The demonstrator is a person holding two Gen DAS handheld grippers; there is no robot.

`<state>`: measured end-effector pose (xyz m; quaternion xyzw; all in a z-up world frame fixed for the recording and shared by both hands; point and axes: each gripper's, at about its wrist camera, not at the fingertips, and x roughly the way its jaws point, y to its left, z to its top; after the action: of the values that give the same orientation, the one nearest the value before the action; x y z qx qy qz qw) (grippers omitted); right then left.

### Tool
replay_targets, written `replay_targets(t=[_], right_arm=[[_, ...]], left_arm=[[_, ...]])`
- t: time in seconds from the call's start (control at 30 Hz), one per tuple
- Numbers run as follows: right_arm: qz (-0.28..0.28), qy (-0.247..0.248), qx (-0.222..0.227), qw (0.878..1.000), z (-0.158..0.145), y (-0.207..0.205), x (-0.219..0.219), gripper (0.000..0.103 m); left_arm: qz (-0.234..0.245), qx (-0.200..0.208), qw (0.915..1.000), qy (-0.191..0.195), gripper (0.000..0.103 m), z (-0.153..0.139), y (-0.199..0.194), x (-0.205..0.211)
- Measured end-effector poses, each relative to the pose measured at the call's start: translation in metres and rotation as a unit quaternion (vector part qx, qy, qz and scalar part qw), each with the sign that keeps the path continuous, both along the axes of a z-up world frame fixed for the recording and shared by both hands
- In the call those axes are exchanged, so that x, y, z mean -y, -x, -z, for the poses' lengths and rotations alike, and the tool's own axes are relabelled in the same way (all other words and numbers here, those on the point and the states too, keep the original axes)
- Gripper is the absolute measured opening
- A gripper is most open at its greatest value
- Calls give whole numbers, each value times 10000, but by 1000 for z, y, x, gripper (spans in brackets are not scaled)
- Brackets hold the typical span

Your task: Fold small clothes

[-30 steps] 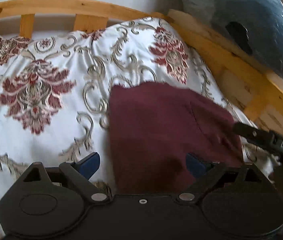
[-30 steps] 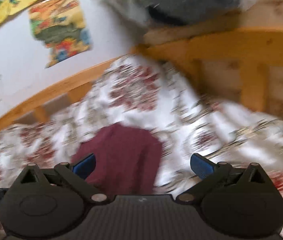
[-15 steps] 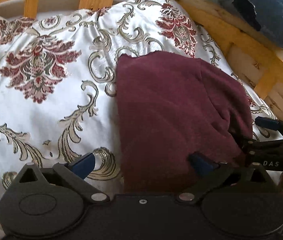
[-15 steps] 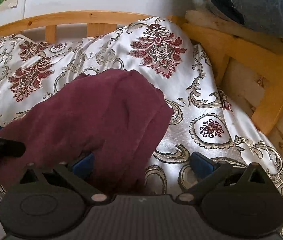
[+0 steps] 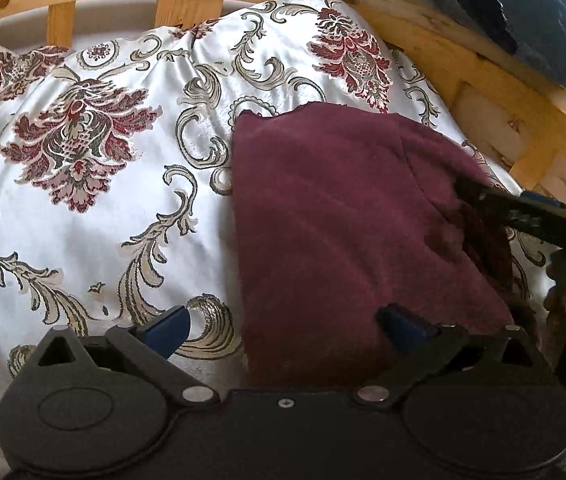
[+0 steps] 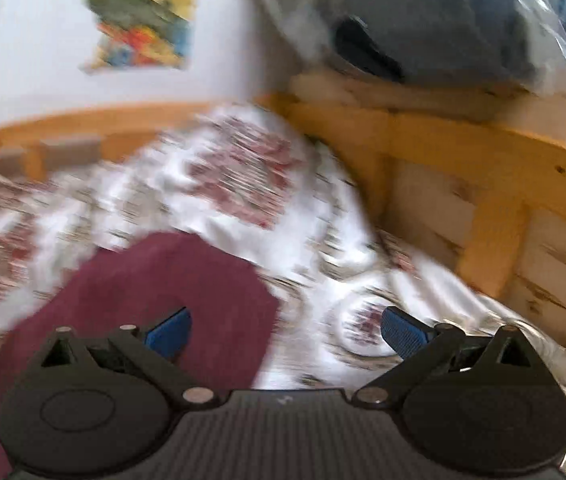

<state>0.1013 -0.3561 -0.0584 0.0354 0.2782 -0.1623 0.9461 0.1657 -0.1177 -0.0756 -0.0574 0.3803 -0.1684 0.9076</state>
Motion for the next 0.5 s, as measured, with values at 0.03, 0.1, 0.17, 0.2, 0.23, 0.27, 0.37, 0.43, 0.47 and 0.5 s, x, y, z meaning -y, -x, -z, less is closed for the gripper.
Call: replay_targets(t=[0.03,0.1,0.17,0.2,0.23,0.27,0.37,0.43,0.47,0.5], right_arm=[[45,31,19,10000,4,-1,1,103],[173,54,40,9998,9,-2,-3,103],[253,30,51,9997,9,-3,-2,103],[260,-21,47,9996,10,-1,-2,103],[261,-118,52,9996,10,-1,1,103],[264,-303,73,9992,11,0,5,103],[257,-901,192,9954,13,4,19,103],[232,-1003,220,9944,9,5,21,103],[235,-1000,233,9944,8,5,20,103],[240,-956,261,9948,7,6,19,103]], left_arm=[[1,3,10000,-2,102,0,1,0],[-28,19,10000,-14,102,0,1,1],[-56,19,10000,-7,102,0,2,1],[-71,14,10000,7,102,1,2,1],[-88,4,10000,28,102,1,2,0],[-94,-5,9999,44,102,1,3,-1],[-89,-40,9999,69,102,1,2,-2],[-94,-75,9999,87,102,2,1,-2],[-101,-84,9999,94,102,2,1,-2],[-105,-88,9999,97,102,2,1,-2]])
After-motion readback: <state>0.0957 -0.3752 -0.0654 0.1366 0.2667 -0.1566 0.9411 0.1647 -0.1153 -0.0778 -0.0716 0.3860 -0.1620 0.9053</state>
